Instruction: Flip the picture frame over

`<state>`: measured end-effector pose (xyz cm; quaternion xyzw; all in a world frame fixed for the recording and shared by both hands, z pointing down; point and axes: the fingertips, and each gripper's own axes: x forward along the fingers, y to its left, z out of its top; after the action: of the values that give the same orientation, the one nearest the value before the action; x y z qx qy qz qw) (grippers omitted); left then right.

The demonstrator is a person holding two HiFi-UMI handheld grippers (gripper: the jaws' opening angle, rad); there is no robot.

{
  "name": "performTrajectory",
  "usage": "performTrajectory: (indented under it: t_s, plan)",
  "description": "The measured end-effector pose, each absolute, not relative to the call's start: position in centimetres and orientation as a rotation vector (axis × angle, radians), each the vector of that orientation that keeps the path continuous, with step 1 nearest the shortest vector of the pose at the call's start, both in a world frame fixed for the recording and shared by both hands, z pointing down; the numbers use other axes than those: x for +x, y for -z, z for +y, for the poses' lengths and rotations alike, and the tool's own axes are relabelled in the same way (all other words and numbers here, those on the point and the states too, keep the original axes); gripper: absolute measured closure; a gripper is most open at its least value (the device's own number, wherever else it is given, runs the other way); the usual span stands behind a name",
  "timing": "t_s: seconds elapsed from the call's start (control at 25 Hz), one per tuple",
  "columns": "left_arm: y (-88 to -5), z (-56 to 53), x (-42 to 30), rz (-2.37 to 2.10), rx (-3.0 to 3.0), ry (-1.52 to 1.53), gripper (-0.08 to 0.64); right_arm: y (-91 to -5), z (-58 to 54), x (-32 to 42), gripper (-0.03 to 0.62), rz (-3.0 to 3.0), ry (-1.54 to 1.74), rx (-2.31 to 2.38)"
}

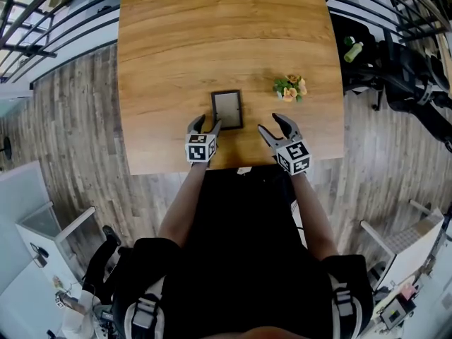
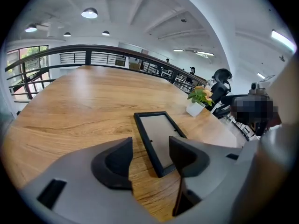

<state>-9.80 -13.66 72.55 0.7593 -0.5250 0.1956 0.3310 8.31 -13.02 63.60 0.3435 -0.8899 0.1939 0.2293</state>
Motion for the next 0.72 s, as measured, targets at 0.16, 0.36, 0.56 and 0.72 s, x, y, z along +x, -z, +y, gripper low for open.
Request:
performTrajectory:
  t_s: [0.16, 0.36, 0.56, 0.72]
  plan:
    - [-73.4, -13.8, -9.8, -1.369, 1.966, -0.537, 0.327, -64.2, -13.0, 7.7, 0.336, -2.454, -0.556, 0.924]
    - [-74.4, -14.2, -9.8, -1.378, 1.938, -0.582, 0.361, -64.1, -13.3, 6.1, 0.337, -2.473, -0.535, 0.885]
    - [-75.3, -14.0, -10.1, -1.404, 1.88, -0.576, 0.425, -64.0, -13.1, 6.2, 0.339, -2.464, -0.53, 0.884]
    - [-75.4, -14.0, -9.8, -1.403, 1.878, -0.59, 0.425, -64.2, -13.1, 7.3, 0.342, -2.445, -0.539, 0.899]
